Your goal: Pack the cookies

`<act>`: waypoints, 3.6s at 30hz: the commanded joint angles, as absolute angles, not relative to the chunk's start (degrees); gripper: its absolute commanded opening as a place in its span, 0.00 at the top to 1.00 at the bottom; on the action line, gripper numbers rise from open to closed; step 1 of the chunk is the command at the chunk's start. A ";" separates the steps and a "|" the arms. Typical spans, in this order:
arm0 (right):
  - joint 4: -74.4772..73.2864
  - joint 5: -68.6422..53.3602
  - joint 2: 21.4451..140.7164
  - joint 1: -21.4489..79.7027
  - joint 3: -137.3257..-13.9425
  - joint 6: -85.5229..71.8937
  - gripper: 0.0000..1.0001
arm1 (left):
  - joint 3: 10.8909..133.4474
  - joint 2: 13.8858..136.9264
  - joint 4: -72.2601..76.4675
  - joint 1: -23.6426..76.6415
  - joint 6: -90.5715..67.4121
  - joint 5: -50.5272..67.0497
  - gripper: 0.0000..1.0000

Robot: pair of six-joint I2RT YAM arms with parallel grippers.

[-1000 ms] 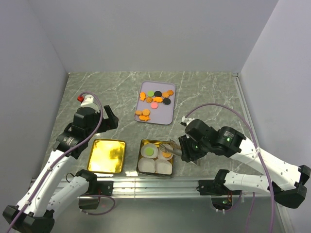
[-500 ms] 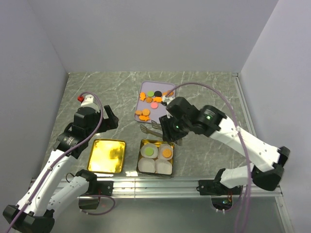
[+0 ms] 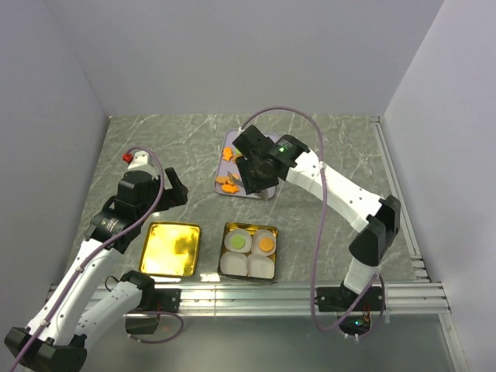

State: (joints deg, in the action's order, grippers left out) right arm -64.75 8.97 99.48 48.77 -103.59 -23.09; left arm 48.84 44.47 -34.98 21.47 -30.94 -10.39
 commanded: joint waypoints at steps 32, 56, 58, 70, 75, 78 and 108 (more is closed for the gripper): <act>-69.52 15.47 112.23 42.01 -111.53 -25.66 0.47 | 48.78 42.89 -33.57 21.71 -30.41 -9.14 0.01; -69.61 10.99 119.96 41.92 -119.96 -24.26 0.45 | 48.95 42.80 -34.01 21.71 -30.85 -10.46 0.01; -69.78 11.42 120.85 41.92 -120.93 -23.91 0.45 | 49.04 42.98 -34.10 21.71 -30.85 -10.37 0.00; -71.72 11.69 122.70 41.22 -123.22 -24.26 0.56 | 49.04 43.86 -34.01 21.71 -30.76 -10.02 0.01; -71.54 11.78 120.32 41.13 -121.47 -24.79 0.61 | 48.96 44.21 -33.75 21.71 -30.50 -9.23 0.01; -72.16 12.21 119.09 40.87 -121.90 -24.96 0.63 | 48.87 44.12 -33.66 21.71 -30.41 -8.88 0.00; -67.59 5.36 74.19 61.50 -87.82 -32.94 0.66 | 48.52 43.33 -32.96 21.71 -29.71 -7.03 0.01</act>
